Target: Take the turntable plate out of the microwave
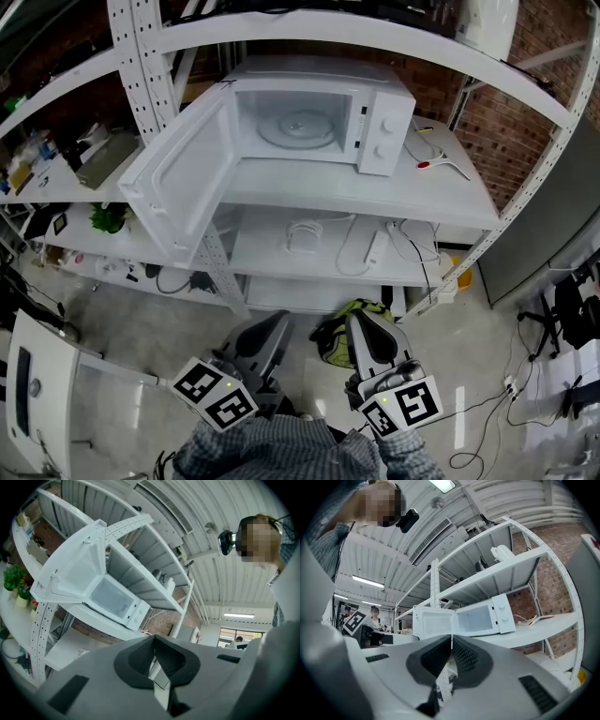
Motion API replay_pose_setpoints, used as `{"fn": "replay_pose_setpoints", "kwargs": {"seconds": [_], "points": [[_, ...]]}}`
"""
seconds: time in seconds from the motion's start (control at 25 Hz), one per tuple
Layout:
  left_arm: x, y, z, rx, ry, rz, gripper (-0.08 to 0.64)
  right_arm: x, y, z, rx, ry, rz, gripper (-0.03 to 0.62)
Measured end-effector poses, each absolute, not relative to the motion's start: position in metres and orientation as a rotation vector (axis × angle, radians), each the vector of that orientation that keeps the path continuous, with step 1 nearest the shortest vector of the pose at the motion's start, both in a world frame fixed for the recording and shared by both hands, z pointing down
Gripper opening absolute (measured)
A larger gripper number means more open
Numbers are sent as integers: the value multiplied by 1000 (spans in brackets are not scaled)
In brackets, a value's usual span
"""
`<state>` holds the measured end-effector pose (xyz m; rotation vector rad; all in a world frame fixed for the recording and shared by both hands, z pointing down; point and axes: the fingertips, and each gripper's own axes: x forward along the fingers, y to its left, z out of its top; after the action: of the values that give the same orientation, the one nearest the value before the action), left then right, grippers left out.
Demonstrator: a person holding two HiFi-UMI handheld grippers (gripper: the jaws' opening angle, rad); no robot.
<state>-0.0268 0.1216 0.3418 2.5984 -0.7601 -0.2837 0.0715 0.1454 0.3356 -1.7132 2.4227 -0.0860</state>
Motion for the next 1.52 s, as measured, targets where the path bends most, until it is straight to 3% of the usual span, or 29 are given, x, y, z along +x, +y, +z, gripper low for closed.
{"fn": "replay_pose_setpoints", "kwargs": {"seconds": [0.32, 0.96, 1.52], "points": [[-24, 84, 348, 2601, -787, -293, 9, 79, 115, 350, -1727, 2446, -116, 21], [5, -83, 325, 2685, -667, -311, 9, 81, -53, 336, -1708, 2391, -165, 21], [12, -165, 339, 2599, -624, -329, 9, 91, -144, 344, -1881, 2504, -36, 21]]}}
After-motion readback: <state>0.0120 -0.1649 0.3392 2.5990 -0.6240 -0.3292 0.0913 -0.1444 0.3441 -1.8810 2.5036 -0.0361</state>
